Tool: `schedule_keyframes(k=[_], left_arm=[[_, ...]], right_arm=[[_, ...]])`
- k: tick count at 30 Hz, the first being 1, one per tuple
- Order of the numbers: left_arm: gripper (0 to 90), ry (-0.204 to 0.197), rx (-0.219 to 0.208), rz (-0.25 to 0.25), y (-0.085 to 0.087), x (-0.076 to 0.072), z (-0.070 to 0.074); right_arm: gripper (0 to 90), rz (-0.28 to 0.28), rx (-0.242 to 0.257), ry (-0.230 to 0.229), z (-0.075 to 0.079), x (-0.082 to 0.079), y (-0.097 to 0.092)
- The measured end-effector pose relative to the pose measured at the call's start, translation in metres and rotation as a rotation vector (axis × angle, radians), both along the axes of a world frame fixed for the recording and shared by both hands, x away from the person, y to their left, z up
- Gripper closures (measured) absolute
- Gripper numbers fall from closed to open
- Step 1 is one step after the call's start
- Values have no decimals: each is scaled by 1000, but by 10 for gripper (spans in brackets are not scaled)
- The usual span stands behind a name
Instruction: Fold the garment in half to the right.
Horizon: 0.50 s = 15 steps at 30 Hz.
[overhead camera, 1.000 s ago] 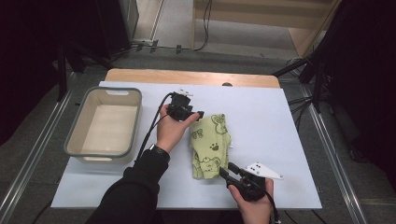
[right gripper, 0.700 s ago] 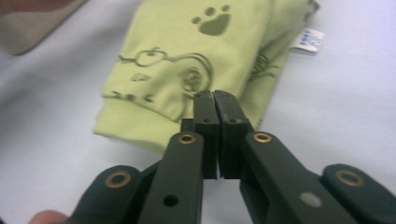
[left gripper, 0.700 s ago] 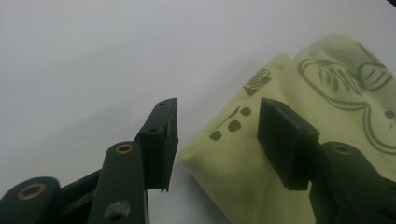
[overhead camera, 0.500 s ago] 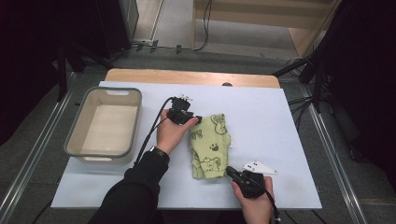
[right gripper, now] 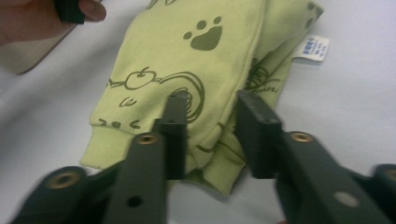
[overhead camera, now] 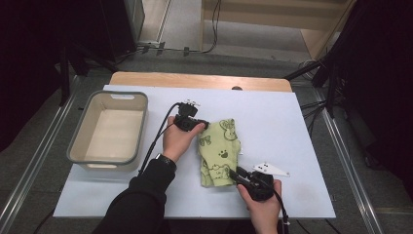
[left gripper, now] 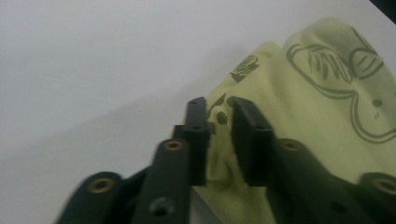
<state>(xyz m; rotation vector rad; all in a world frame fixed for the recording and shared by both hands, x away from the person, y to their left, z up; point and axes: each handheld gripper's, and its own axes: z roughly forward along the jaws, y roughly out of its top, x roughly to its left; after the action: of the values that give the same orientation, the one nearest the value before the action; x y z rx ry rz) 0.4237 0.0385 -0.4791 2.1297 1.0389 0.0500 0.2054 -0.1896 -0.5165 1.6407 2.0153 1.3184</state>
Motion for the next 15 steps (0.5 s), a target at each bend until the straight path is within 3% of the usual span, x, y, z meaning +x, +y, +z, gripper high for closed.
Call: schedule_keyframes(k=[3,10,15], left_arm=[[886,-1,-10,-9,2,0,2],[894,-32,-24,-3,6,-1,10],[892,-14,-48,8,6,0,11]], right_arm=[[852,12,-20,4,-1,-1,1],[864,-29,-32,-21,4,-6,-10],[863,-31,-100,-9,-3,-5,-9]])
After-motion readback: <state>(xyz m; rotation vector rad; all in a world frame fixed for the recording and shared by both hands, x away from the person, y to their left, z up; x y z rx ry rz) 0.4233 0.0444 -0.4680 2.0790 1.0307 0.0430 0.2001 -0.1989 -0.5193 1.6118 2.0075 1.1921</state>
